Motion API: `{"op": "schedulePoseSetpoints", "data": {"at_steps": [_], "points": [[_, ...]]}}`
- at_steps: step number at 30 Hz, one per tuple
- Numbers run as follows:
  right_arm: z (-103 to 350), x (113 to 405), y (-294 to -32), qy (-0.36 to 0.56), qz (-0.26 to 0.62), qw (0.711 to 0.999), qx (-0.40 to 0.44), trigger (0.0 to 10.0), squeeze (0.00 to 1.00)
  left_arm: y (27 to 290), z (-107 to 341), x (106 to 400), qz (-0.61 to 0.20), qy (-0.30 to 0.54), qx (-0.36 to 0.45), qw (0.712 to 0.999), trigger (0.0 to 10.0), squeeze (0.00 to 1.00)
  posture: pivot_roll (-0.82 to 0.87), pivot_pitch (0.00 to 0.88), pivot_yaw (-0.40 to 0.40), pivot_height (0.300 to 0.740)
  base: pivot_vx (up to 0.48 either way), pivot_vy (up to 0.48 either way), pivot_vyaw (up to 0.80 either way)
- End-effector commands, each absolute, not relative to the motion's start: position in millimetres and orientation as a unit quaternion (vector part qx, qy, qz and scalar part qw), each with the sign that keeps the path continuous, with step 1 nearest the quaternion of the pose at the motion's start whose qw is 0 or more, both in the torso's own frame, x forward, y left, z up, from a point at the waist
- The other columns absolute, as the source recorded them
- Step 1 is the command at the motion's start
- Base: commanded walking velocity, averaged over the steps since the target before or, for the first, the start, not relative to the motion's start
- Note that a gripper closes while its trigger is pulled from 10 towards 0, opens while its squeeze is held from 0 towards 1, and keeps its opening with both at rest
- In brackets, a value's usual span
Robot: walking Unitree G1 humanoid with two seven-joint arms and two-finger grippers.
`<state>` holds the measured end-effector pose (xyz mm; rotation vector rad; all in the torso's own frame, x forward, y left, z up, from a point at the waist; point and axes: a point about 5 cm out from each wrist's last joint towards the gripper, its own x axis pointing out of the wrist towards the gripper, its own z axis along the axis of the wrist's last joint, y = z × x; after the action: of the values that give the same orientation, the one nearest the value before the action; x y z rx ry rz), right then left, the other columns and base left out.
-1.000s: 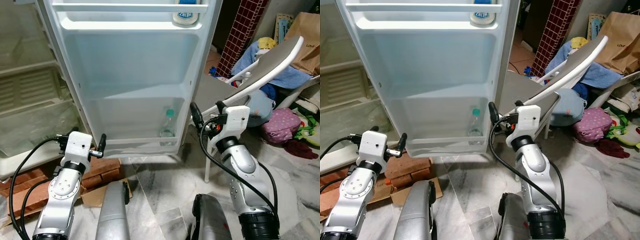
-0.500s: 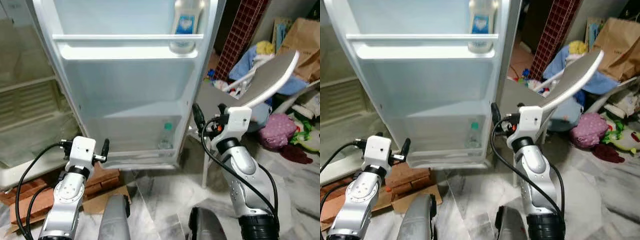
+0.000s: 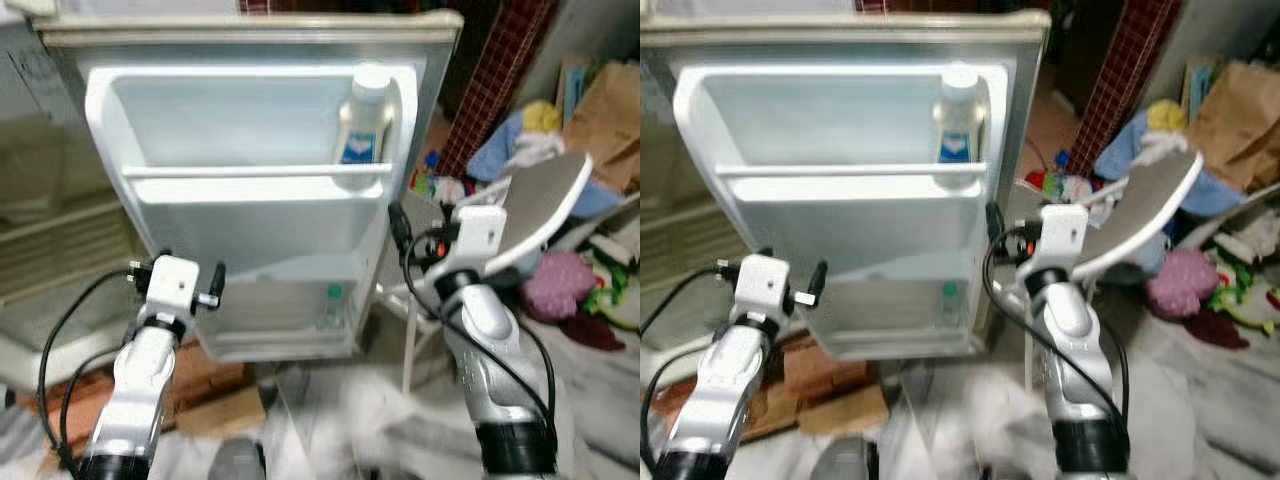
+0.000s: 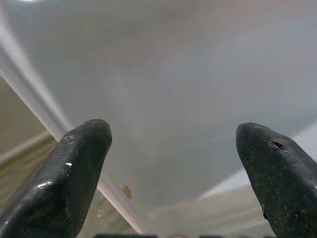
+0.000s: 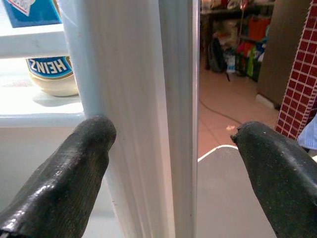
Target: Restocking fridge
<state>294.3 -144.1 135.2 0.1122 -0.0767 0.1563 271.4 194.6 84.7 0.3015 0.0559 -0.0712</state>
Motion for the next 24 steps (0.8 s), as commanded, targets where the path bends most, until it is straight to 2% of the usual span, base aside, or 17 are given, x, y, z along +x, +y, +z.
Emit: {"op": "schedulePoseSetpoints", "data": {"at_steps": [1, 6, 24], "points": [[140.9, 295.4, -141.8, -0.049, 0.078, 0.994, 0.060, 10.0, 0.00, 194.8, 78.1, 268.8, -0.041, 0.042, 0.154, 0.986, 10.0, 0.00, 0.10, 0.000, -0.024, 0.740, 0.000, 0.000, -0.40], [134.8, 288.5, -140.2, -0.039, 0.080, 0.994, 0.063, 10.0, 0.00, 191.7, 77.6, 265.9, -0.042, 0.044, 0.148, 0.987, 10.0, 0.00, 0.11, 0.000, -0.035, 0.740, -0.048, 0.000, -0.08], [134.8, 290.7, -138.2, -0.038, 0.083, 0.994, 0.061, 10.0, 0.00, 190.6, 76.0, 265.2, -0.045, 0.044, 0.151, 0.987, 10.0, 0.00, 0.11, 0.000, -0.042, 0.740, -0.301, 0.000, 0.00]]}}
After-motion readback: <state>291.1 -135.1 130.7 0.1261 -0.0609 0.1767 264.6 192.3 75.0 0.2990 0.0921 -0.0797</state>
